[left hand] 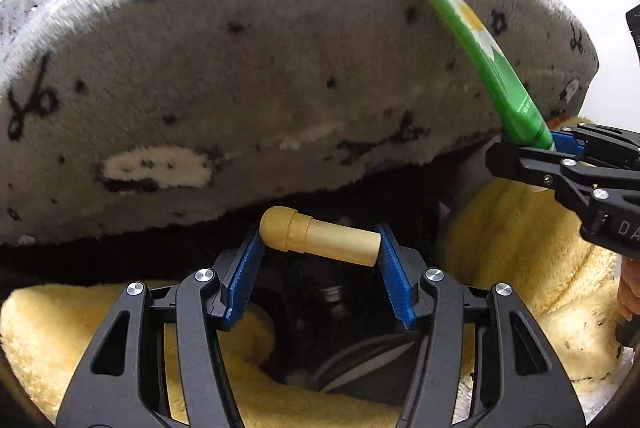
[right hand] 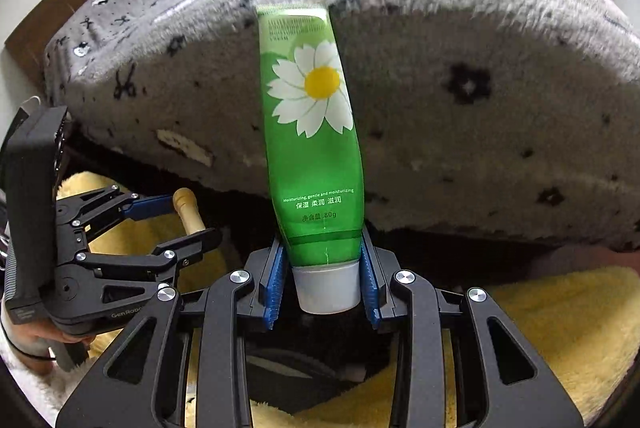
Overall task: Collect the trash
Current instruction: 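Lower the yellow cap and daisy tube below the bed edge and release them, then raise both tools and move the right tool toward the pink scrunchie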
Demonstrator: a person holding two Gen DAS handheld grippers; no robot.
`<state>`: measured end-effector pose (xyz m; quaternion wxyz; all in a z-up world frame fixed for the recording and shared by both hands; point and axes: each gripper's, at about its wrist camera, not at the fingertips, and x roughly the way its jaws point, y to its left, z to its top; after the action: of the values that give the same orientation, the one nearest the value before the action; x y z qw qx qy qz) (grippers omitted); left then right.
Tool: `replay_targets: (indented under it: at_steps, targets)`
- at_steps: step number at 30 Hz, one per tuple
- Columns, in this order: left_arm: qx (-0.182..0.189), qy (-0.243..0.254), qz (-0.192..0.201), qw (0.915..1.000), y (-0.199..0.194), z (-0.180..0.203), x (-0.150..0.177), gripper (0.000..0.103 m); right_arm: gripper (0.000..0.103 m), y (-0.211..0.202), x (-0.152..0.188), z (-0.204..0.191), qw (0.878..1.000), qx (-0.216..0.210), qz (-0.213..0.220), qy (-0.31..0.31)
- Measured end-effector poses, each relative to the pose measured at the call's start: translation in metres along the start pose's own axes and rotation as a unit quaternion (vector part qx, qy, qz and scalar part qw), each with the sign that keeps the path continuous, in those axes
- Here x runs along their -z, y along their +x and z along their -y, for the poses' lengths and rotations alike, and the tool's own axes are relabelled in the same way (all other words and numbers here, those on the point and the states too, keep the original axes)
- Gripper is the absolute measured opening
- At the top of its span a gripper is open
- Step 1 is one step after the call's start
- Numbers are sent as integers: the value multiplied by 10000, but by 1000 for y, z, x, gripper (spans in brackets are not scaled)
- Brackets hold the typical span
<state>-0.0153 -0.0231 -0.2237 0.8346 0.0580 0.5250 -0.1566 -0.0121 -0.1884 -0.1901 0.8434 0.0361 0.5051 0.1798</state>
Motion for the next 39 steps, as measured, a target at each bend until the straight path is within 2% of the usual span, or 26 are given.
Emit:
replay_targets:
  at_steps: [11,16,20,21,24,34,39]
  targets:
    - [310,-101,-957,9949,49,-3,15,54,33,51,14,11,9957,-213,-856,286]
    - [404,-192,-1110,9928,55,-8,21,54,33,58,16,12,9944,-213,-994,297]
    - [405,-245,-1116,9926,56,-7,20,55,35,63,14,6,9942,-183,-1018,286]
    - [398,-250,-1109,9927,56,-7,21,59,36,63,13,6,9944,-187,-1003,288]
    - [343,-228,-1060,9935,54,-6,19,65,52,61,12,6,9948,-160,-954,322]
    - [255,-177,-812,9962,35,-9,5,68,52,39,-3,12,9969,-71,-666,425]
    - [230,-4,-174,9996,3,-11,-11,68,52,6,-22,16,9993,178,-56,310]
